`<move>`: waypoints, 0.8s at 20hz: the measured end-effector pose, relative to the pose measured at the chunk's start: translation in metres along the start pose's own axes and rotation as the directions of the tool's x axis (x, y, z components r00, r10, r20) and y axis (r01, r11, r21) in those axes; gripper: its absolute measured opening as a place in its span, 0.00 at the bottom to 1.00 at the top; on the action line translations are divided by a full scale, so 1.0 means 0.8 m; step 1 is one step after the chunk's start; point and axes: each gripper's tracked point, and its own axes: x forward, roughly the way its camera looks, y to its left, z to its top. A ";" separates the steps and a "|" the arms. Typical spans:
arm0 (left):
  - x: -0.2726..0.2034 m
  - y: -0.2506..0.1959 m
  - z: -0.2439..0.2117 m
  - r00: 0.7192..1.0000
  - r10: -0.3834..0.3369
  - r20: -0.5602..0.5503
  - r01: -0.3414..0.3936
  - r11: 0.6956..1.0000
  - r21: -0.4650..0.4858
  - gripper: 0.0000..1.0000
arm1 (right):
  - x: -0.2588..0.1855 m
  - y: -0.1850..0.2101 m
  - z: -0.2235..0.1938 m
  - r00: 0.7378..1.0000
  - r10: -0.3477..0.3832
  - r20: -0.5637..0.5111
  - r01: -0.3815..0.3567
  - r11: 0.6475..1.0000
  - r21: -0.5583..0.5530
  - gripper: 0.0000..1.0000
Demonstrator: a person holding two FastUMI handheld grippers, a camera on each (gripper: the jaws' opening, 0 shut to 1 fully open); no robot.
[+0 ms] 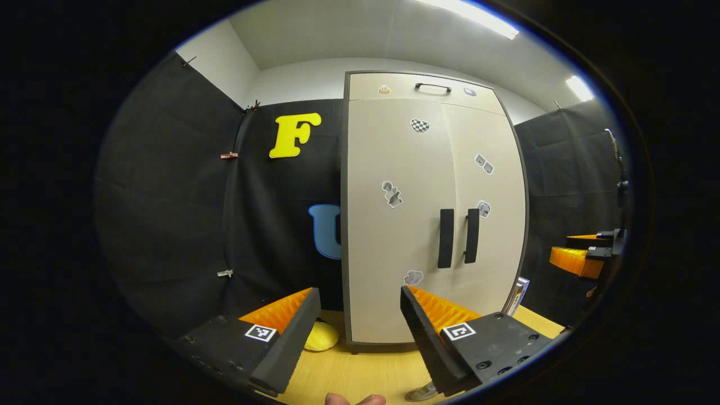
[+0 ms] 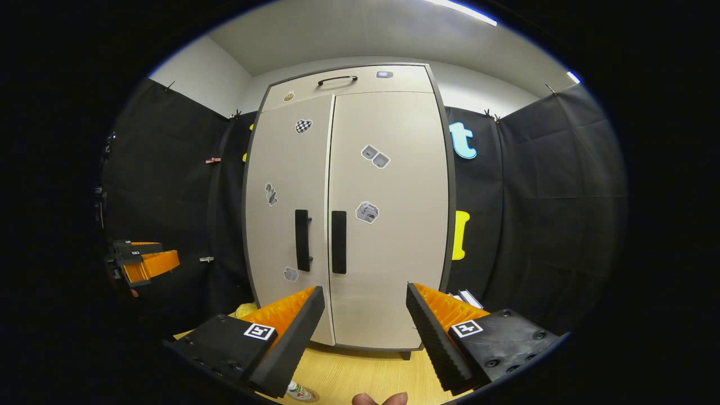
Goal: Grasp the bottle in the cabinet with the left hand and place it on the coaster, then close the right door with the right hand and the left door with the left hand.
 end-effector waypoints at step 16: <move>-0.003 0.002 0.007 1.000 0.002 0.011 -0.002 1.000 0.004 0.92 | -0.002 0.002 0.006 1.000 0.000 0.010 0.000 1.000 -0.002 0.97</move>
